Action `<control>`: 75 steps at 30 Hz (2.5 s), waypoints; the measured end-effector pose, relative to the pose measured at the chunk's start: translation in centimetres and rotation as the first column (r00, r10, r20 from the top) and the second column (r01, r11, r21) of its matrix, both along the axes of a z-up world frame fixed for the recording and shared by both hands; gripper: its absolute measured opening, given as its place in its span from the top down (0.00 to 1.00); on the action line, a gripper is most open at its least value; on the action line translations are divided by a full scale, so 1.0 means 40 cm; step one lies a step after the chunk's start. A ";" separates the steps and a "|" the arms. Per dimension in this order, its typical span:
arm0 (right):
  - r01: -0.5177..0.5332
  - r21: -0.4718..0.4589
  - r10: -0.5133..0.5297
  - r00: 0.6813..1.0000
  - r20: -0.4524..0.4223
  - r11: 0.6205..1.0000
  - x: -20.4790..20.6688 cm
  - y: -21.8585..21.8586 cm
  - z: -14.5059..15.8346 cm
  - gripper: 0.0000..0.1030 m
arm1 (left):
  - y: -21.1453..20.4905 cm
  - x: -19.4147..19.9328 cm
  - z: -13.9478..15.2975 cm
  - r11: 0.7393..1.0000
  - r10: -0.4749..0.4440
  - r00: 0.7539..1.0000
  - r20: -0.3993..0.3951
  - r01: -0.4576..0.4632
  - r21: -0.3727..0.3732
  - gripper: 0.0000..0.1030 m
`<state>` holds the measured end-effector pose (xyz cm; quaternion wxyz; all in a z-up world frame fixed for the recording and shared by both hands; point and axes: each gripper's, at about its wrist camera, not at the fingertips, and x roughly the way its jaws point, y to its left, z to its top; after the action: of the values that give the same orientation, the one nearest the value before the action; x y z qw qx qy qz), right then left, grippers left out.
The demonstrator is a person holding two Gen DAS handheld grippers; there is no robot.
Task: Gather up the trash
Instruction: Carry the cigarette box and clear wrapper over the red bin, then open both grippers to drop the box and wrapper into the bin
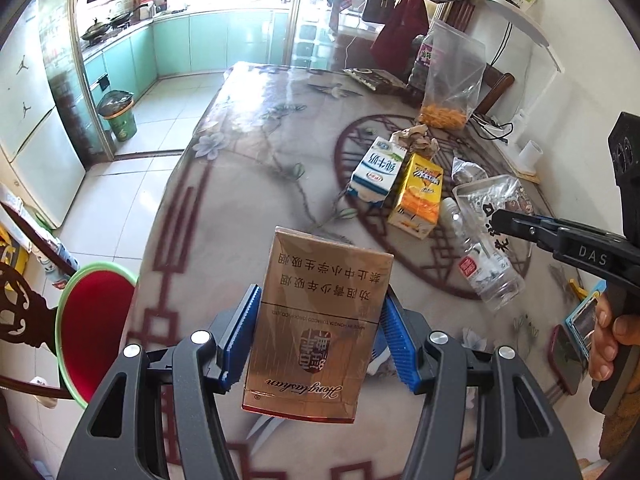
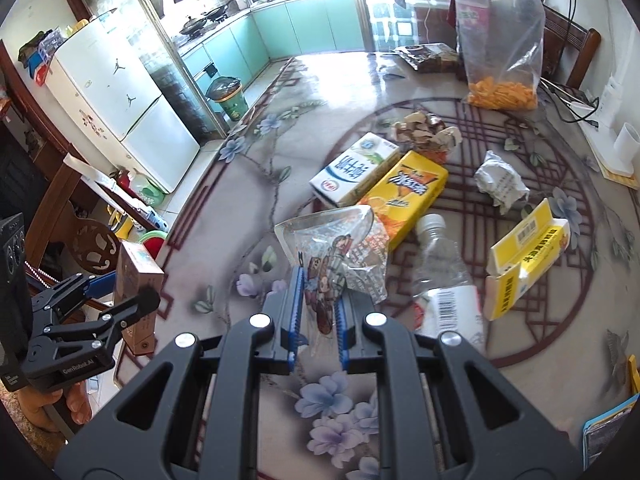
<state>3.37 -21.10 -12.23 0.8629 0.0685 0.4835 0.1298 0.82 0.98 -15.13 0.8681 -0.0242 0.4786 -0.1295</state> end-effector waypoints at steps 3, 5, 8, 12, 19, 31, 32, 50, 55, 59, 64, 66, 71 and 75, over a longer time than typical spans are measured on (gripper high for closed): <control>-0.007 -0.009 0.007 1.000 0.000 1.000 -0.008 0.035 0.003 0.85 | 0.033 -0.008 -0.001 1.000 0.003 1.000 0.001 -0.003 -0.010 0.46; -0.009 -0.015 0.009 1.000 -0.001 1.000 -0.016 0.061 0.006 0.85 | 0.061 -0.013 -0.001 1.000 0.006 1.000 0.004 -0.006 -0.014 0.46; -0.010 -0.025 0.010 1.000 -0.003 1.000 -0.029 0.097 0.009 0.85 | 0.095 -0.022 -0.004 1.000 0.006 1.000 0.005 -0.006 -0.010 0.46; -0.005 -0.032 0.005 1.000 -0.006 0.999 -0.047 0.145 0.011 0.85 | 0.142 -0.037 -0.012 1.000 -0.005 1.000 -0.002 0.005 -0.009 0.46; 0.008 -0.039 -0.008 1.000 -0.015 0.999 -0.076 0.213 0.008 0.85 | 0.203 -0.051 -0.024 0.999 -0.030 0.999 -0.015 0.030 -0.014 0.46; -0.024 -0.048 0.023 1.000 -0.017 0.999 -0.098 0.348 0.008 0.85 | 0.347 -0.068 -0.048 1.000 0.019 0.999 -0.031 -0.020 -0.011 0.46; -0.031 -0.048 0.030 0.999 -0.017 0.998 -0.097 0.361 0.008 0.85 | 0.363 -0.069 -0.049 1.000 0.029 0.999 -0.029 -0.029 -0.010 0.46; -0.247 -0.044 0.247 0.969 0.001 0.968 -0.069 0.642 0.008 0.85 | 0.565 -0.079 -0.087 0.984 0.175 0.983 -0.050 -0.174 0.030 0.46; -0.304 -0.044 0.304 0.953 0.000 0.952 -0.047 0.713 0.002 0.85 | 0.616 -0.072 -0.110 0.973 0.229 0.971 -0.073 -0.225 0.050 0.46; -0.321 -0.016 0.320 0.947 -0.029 0.947 -0.018 0.756 -0.023 0.85 | 0.648 -0.065 -0.137 0.965 0.259 0.960 -0.101 -0.254 0.066 0.46; -0.373 -0.004 0.372 0.926 -0.065 0.928 0.000 0.823 -0.056 0.85 | 0.675 -0.050 -0.165 0.961 0.275 0.953 -0.128 -0.267 0.077 0.46; -0.382 0.015 0.382 0.920 -0.089 0.924 0.009 0.845 -0.074 0.85 | 0.687 -0.042 -0.177 0.960 0.280 0.949 -0.143 -0.271 0.075 0.46; -0.412 0.011 0.411 0.904 -0.114 0.911 0.020 0.893 -0.096 0.85 | 0.710 -0.028 -0.199 0.959 0.283 0.944 -0.168 -0.274 0.072 0.46; -0.423 0.014 0.421 0.900 -0.111 0.906 0.029 0.918 -0.096 0.85 | 0.723 -0.012 -0.213 0.959 0.283 0.940 -0.188 -0.273 0.078 0.45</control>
<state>4.53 15.61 -16.06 0.7863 -0.0352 0.5350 0.3070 0.35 29.90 -23.63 0.8262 -0.0823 0.5572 0.0097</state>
